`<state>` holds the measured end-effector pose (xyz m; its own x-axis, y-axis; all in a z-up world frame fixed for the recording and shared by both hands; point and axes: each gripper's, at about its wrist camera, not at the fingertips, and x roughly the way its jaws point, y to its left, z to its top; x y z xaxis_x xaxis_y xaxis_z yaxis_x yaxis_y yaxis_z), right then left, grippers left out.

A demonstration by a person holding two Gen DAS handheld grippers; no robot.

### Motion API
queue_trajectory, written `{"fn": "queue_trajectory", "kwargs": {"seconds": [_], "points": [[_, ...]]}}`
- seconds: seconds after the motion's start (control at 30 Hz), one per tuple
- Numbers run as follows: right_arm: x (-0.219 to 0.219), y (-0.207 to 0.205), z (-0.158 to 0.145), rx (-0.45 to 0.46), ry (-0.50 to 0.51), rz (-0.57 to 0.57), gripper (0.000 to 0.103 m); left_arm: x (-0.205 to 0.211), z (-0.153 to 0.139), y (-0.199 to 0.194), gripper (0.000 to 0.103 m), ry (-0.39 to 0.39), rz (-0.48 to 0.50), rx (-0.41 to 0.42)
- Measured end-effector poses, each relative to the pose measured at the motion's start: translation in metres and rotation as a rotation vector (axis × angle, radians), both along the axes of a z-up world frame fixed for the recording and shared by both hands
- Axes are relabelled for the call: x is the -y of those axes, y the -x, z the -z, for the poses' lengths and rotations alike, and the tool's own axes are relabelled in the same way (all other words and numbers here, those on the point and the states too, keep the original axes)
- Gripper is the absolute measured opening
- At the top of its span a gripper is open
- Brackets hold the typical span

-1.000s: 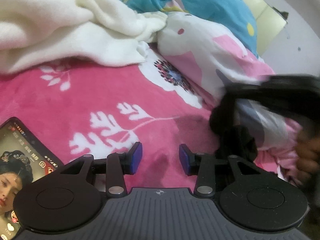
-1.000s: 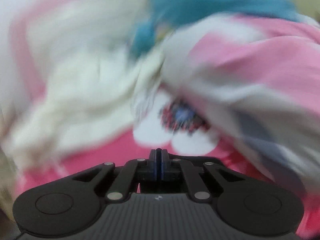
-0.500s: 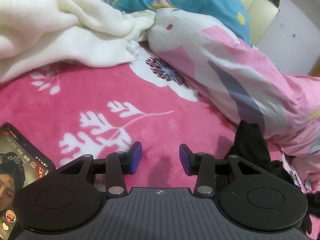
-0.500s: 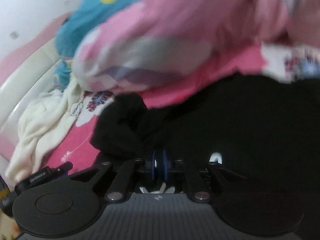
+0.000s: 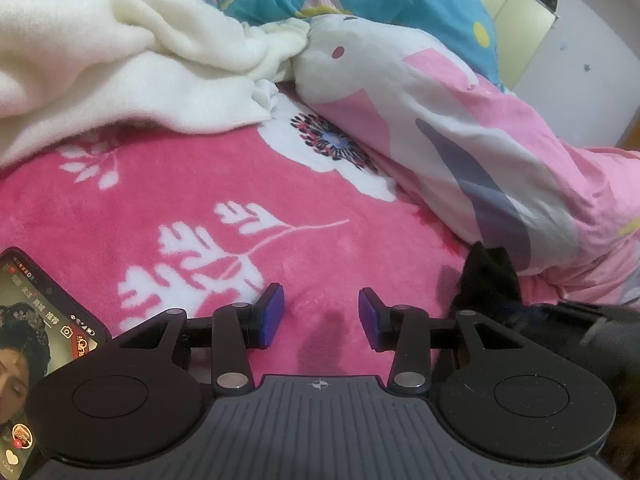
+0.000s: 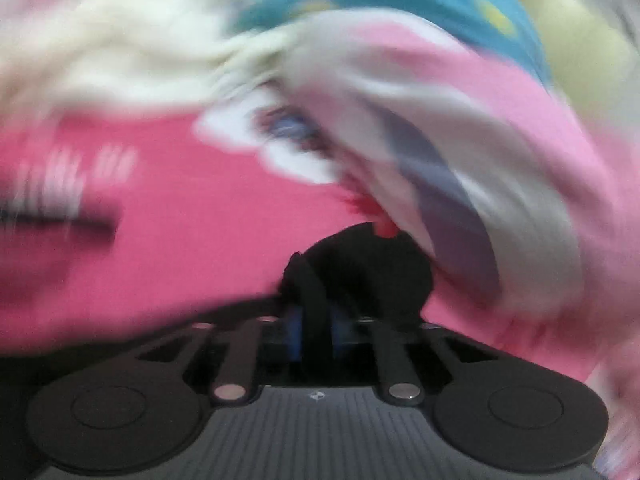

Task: Fold clothes

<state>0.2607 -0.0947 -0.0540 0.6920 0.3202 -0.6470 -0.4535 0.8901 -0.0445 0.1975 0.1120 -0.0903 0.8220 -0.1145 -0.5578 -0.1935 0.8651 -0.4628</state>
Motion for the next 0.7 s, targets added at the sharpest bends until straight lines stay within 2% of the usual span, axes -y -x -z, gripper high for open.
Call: {"fn": "queue_trajectory", "kwargs": {"seconds": [0.03,0.13,0.17,0.23,0.3,0.43,0.53,0.63,0.7], "points": [[0.026,-0.008,-0.009,-0.052,-0.176,0.08,0.007,0.0,0.0,0.0,0.041,0.004,-0.001,-0.001],[0.108,-0.01,-0.008,-0.134,-0.582,0.331,0.007,0.0,0.0,0.0,0.041,0.005,-0.001,-0.002],[0.136,-0.009,-0.002,-0.167,-0.703,0.405,0.007,0.001,0.0,0.0,0.041,0.004,-0.001,-0.003],[0.17,-0.006,0.009,-0.234,-0.867,0.454,0.008,0.001,0.0,-0.001,0.041,0.002,-0.002,-0.003],[0.184,0.001,0.012,-0.257,-0.908,0.472,0.01,0.002,0.0,-0.001,0.041,-0.002,-0.004,-0.003],[0.19,0.008,0.007,-0.273,-0.906,0.485,0.013,0.002,0.001,-0.001,0.041,-0.011,-0.006,-0.003],[0.195,0.011,-0.005,-0.234,-0.881,0.499,0.018,0.001,0.001,-0.001,0.041,-0.005,-0.006,-0.002],[0.192,0.009,-0.012,-0.247,-0.8,0.52,0.02,0.001,0.001,-0.001,0.041,-0.004,-0.005,-0.002],[0.187,0.008,-0.011,-0.3,-0.727,0.529,0.02,0.001,0.001,-0.001,0.041,-0.004,-0.004,-0.002]]}}
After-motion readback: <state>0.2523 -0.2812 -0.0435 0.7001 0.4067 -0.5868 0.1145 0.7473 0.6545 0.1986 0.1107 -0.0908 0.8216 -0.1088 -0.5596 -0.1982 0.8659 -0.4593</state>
